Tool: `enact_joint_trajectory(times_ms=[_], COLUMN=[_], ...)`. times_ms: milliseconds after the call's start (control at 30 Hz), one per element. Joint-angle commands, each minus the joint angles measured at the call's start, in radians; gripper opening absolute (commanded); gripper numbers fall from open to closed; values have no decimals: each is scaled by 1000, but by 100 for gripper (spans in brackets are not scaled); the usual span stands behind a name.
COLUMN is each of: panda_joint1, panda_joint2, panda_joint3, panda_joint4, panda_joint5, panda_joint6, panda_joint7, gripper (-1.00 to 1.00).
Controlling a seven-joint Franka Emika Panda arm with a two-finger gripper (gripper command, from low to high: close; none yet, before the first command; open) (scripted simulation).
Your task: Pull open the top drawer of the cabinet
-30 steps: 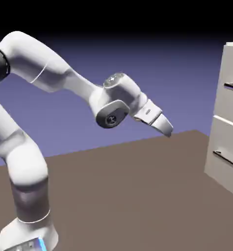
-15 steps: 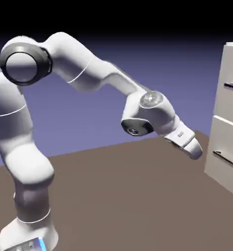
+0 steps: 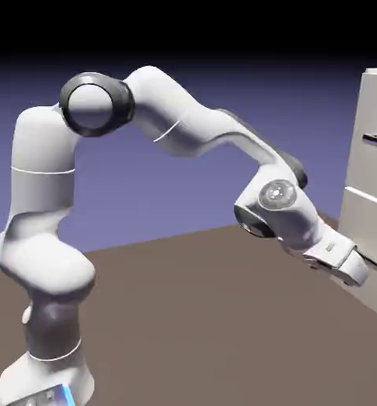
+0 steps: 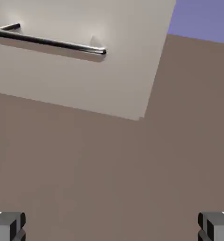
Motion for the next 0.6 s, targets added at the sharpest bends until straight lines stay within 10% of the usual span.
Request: enact_joint_trajectory(times_ms=[0,567], panda_joint1=[14,248], panda_joint2=[22,389], panda_joint3=[-20,-365], panda_joint4=[17,297], panda_joint5=[37,659], panda_joint6=[-6,-101], panda_joint7=[-44,-783], gripper=[0,0])
